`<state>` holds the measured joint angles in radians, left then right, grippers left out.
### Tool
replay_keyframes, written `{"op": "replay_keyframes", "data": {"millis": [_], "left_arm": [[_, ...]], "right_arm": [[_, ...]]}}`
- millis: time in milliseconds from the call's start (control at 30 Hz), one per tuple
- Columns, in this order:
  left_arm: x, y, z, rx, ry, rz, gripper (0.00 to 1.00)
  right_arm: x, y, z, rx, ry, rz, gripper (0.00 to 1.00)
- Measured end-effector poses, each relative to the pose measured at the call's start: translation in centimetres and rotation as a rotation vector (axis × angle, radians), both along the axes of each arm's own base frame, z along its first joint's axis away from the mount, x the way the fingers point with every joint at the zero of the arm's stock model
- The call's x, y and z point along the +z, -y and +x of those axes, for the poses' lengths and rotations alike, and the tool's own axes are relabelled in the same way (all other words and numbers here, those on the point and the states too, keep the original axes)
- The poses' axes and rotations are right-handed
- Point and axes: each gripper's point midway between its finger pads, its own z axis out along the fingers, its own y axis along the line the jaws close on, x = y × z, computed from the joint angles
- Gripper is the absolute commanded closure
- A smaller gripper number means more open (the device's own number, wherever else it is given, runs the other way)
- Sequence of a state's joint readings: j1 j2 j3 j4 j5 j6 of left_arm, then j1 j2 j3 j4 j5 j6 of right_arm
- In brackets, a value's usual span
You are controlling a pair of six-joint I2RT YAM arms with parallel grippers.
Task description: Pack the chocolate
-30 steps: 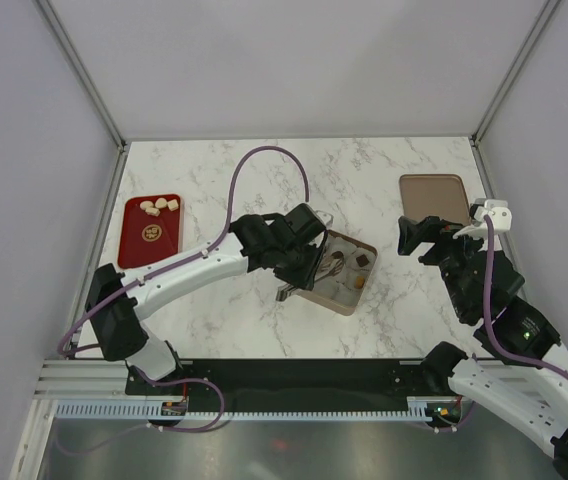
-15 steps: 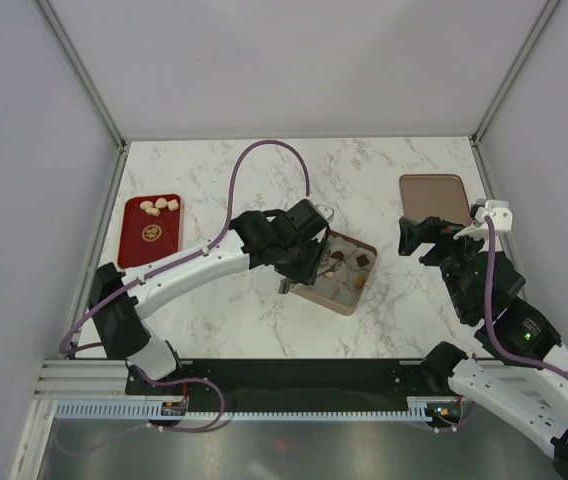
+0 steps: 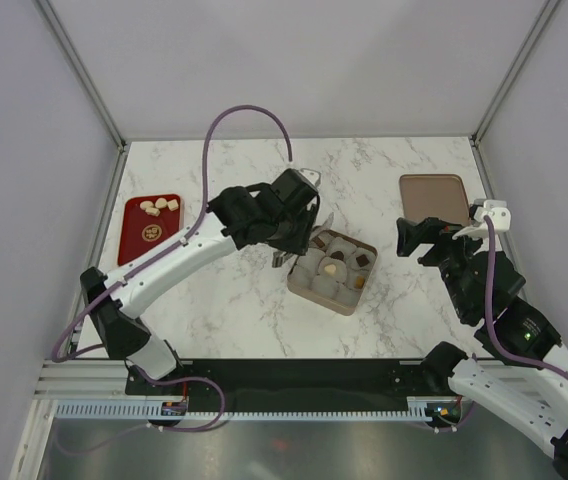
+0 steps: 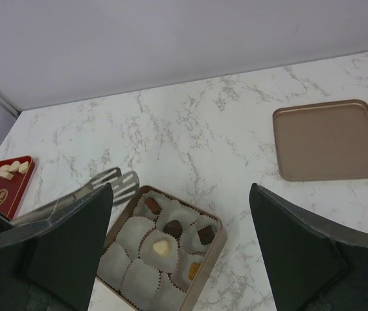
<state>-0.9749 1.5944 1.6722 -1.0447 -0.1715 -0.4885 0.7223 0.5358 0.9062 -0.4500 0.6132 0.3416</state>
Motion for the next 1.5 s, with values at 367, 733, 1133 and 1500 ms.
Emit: {"op": "replay_keyframes", "data": {"millis": [367, 733, 1133, 1500], "left_arm": [[0.8, -18.0, 11.6, 0.571, 0.061, 0.119, 0.50], [-4.2, -30.6, 11.3, 0.869, -0.056, 0.244, 0.50], [-7.9, -33.6, 13.5, 0.953, -0.115, 0.238, 0.50], [-9.5, -34.4, 13.9, 0.976, -0.130, 0.243, 0.50]], "right_arm": [[-0.3, -2.7, 0.1, 0.115, -0.017, 0.031, 0.05], [-1.6, -4.7, -0.2, 0.212, -0.040, 0.055, 0.05], [-1.3, -4.4, -0.3, 0.208, -0.016, 0.061, 0.05], [-1.5, -4.3, -0.1, 0.197, -0.017, 0.040, 0.05]]}}
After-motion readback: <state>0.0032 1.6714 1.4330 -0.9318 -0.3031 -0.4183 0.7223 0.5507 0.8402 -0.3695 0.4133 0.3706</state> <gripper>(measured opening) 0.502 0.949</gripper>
